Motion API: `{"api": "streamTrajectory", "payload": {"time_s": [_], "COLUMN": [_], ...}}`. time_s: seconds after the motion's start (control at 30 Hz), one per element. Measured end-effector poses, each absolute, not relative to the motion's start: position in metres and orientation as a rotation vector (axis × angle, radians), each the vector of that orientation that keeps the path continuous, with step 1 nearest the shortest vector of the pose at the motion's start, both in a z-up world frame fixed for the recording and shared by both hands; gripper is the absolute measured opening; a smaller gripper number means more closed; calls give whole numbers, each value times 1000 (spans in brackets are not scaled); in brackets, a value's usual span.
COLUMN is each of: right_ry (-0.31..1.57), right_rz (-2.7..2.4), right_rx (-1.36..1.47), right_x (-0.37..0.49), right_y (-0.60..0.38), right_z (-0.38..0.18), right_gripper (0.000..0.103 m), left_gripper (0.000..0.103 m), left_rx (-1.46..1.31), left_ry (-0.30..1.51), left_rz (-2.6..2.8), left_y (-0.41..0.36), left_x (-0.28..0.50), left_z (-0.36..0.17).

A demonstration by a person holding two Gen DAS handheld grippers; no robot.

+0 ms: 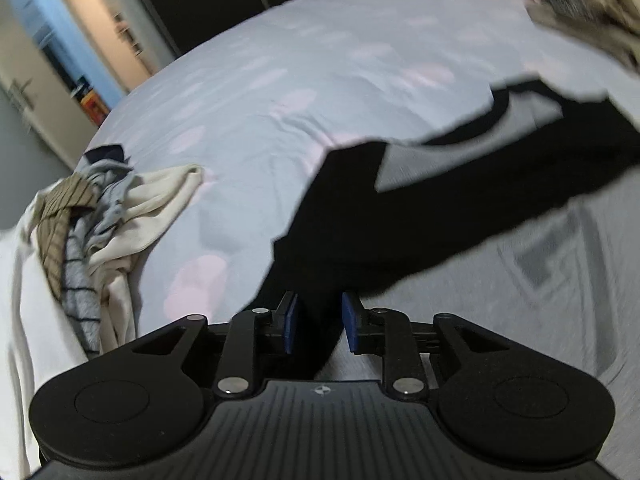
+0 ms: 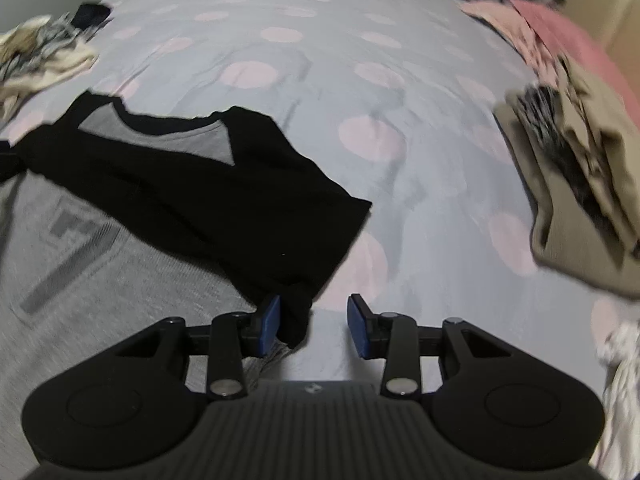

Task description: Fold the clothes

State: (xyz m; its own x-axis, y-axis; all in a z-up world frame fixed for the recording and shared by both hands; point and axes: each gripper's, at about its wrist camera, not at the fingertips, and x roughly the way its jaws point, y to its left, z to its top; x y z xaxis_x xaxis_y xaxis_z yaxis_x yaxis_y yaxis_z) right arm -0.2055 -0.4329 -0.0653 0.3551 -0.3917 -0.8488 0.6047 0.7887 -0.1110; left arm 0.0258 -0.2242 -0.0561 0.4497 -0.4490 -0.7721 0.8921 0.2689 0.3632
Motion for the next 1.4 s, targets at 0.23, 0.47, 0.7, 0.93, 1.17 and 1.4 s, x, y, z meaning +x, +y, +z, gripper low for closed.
{"api": "streamTrajectory", "payload": {"time_s": [0.23,0.47,0.7,0.93,1.17,1.4], "right_ry": [1037,1084,1128,1129,1111,1063], "right_rz": [-582,-526,-469,-518,-576,-663], "right_rx": [110,31,-48,58,177,315], "right_x": [-198,-206,-213,-224,-234,-228], "right_y": [-420,-410,-400,-413,-429,-442], "right_z": [-74,-75,-77,-69,-58,-50], "right_gripper": [10,3,3,5,15,31], "left_gripper": [9,3,3,9,22,39], "left_rx": [890,835,905,909,805,697], "left_ry": [589,566,609,615,639,685], "left_rz": [-985,-984,-961,-962,-938,-844], "left_y": [-232,-221,-211,-206,-192,-156], "left_x": [29,30,36,33,45,67], "left_z": [-66,-37,-50,-50,-24,8]}}
